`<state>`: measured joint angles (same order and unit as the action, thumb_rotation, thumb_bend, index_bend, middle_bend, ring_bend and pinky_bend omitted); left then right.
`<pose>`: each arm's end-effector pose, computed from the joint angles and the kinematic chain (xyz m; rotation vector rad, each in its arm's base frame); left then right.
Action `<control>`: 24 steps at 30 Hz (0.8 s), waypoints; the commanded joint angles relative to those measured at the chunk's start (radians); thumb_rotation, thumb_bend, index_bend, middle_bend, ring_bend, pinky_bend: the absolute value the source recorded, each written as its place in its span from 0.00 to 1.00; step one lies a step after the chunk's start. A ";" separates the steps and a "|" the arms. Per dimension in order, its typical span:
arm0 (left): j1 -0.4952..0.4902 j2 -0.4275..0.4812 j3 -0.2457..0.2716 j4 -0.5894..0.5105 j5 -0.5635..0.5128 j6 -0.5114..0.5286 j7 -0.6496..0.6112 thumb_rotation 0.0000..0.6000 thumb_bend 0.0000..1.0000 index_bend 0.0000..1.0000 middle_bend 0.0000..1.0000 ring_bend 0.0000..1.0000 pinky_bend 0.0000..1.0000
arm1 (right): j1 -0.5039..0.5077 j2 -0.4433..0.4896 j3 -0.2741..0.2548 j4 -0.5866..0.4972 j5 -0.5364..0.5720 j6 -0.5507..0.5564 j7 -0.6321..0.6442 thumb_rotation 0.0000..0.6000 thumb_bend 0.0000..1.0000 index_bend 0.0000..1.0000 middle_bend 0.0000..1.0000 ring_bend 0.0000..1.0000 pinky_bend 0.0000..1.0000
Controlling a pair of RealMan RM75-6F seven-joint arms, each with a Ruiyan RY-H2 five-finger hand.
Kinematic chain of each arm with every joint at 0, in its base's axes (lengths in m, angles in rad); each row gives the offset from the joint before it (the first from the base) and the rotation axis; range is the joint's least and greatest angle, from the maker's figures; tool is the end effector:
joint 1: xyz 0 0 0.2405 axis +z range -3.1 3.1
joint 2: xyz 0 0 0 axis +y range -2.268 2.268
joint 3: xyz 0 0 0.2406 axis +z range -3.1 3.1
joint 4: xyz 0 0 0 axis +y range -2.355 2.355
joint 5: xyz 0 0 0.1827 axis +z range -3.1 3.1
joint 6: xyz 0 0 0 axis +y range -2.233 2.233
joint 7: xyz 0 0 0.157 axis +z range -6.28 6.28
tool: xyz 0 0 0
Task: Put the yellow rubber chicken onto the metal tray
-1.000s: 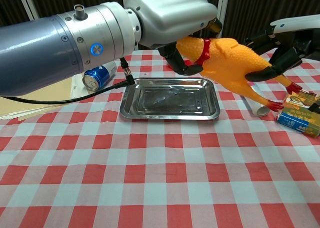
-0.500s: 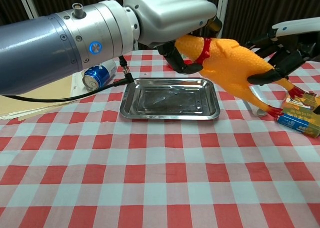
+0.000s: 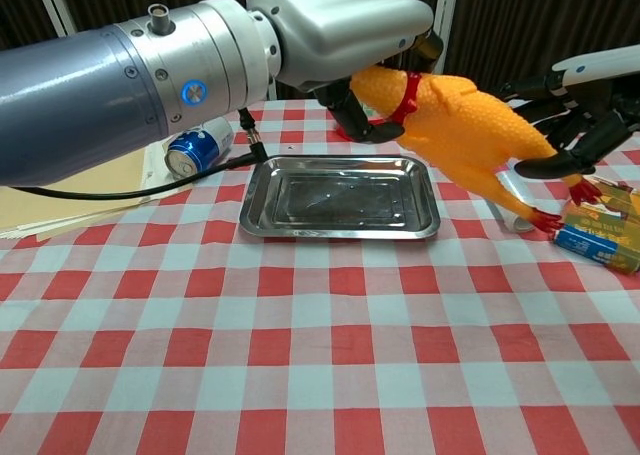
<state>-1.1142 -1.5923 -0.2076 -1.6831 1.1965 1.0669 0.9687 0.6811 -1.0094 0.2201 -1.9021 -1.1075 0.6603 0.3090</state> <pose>0.0478 0.3093 0.0044 -2.0830 0.0248 -1.0717 -0.1396 -0.3068 0.1019 1.7506 -1.6625 1.0088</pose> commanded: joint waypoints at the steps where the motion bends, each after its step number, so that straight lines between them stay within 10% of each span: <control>1: -0.002 -0.004 0.000 0.003 0.002 0.002 0.005 1.00 0.75 0.75 0.82 0.77 0.82 | 0.000 0.006 0.001 -0.004 -0.013 -0.008 0.010 1.00 0.40 0.08 0.22 0.17 0.05; 24: 0.018 -0.092 0.025 0.038 0.035 0.082 0.085 1.00 0.75 0.76 0.83 0.77 0.82 | 0.029 -0.021 -0.016 0.023 0.150 0.048 -0.091 1.00 0.40 0.06 0.21 0.16 0.04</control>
<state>-1.0989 -1.6783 -0.1841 -1.6484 1.2302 1.1447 1.0486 0.7062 -1.0286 0.2075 -1.8814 -0.9620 0.7083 0.2231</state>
